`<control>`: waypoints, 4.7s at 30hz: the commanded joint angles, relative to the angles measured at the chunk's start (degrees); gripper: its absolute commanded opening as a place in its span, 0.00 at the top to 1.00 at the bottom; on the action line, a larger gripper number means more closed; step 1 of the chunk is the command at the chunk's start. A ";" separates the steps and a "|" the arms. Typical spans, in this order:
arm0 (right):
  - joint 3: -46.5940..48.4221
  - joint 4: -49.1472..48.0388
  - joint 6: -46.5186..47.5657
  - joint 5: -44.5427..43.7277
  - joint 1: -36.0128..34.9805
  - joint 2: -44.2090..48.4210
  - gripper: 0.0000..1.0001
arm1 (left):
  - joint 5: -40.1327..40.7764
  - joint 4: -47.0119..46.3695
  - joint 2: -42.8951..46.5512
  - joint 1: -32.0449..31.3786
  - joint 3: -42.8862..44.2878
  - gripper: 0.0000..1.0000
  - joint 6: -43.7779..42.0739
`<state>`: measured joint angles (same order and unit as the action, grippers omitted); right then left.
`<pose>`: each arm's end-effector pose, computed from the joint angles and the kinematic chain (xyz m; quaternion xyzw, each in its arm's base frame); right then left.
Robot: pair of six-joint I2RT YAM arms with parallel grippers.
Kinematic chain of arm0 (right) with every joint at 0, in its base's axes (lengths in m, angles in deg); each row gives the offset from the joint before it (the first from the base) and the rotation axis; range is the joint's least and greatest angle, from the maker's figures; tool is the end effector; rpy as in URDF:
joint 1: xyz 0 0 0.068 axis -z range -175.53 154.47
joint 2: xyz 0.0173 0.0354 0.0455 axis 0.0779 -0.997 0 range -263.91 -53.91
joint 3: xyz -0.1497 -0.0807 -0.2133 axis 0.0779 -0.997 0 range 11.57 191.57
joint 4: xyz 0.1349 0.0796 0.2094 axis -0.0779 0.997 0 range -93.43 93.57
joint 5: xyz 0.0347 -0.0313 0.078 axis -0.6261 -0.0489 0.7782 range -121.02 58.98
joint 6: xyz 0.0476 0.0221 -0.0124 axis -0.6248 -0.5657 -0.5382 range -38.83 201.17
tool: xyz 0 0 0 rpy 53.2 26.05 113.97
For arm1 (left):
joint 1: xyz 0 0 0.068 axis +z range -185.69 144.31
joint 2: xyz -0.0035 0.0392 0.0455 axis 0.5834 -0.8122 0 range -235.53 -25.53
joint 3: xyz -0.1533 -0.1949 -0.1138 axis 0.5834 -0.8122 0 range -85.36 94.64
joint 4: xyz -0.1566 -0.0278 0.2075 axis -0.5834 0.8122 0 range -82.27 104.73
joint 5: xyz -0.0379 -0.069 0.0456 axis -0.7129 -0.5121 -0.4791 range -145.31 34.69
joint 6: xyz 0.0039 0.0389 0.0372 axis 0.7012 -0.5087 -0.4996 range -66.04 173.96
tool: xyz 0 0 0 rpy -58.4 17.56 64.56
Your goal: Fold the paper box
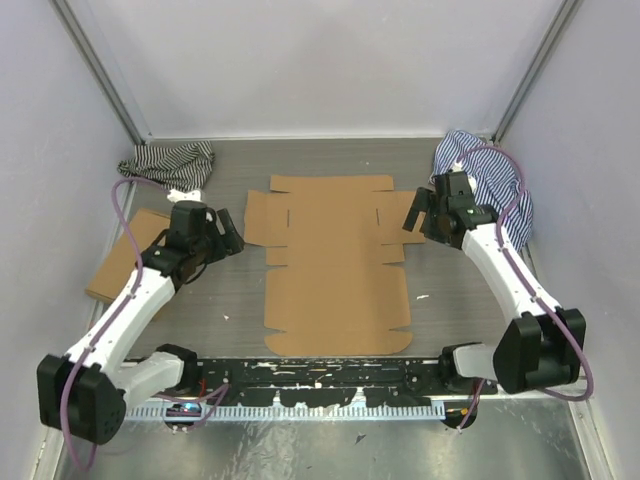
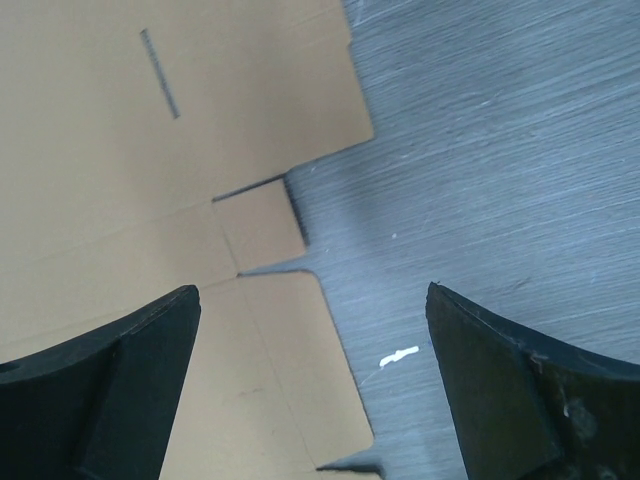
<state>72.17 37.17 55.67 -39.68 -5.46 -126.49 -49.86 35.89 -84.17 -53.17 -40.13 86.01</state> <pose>0.2565 0.0395 0.2865 0.1520 0.9325 0.0292 0.3264 0.2078 -0.0620 0.2678 -0.1348 0.9011 -0.1323 0.3903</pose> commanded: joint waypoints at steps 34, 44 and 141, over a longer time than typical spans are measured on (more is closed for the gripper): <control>-6.17 -20.48 1.33 14.82 -1.18 -21.62 0.25 | -5.30 -10.50 -21.50 -0.03 -0.34 0.13 0.55; -2.78 -17.11 1.74 9.15 -6.41 -17.76 0.27 | -5.58 -10.52 -22.04 -0.02 -0.72 0.14 0.48; 1.35 -8.65 2.95 -6.36 -13.82 -21.09 0.99 | 7.47 1.74 -24.40 -12.04 3.82 0.17 1.61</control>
<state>72.94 26.19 57.12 -42.42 -19.41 -151.36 -48.13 35.61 -112.99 -65.17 -36.08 88.42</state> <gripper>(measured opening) 0.048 0.804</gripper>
